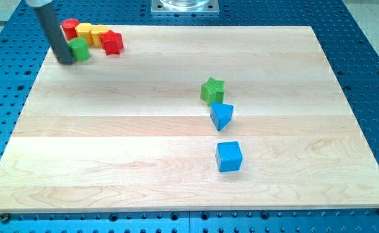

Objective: Place your arm on right side of triangle

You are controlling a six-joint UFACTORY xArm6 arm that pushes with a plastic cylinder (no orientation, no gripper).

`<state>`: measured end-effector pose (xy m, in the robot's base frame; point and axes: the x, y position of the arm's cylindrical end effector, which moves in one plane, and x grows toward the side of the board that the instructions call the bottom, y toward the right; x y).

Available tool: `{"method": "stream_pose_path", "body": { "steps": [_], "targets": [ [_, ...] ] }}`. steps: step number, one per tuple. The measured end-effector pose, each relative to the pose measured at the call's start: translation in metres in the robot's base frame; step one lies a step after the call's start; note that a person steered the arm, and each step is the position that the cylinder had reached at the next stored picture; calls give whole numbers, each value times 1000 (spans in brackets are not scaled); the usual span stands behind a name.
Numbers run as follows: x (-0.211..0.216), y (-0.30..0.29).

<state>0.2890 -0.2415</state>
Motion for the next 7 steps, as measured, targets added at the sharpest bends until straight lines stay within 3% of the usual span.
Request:
{"method": "stream_pose_path", "body": {
  "steps": [1, 2, 4, 5, 6, 7],
  "targets": [
    [37, -16],
    [46, 61],
    [41, 275],
    [85, 313],
    [107, 218],
    [116, 173]
  ]
}}
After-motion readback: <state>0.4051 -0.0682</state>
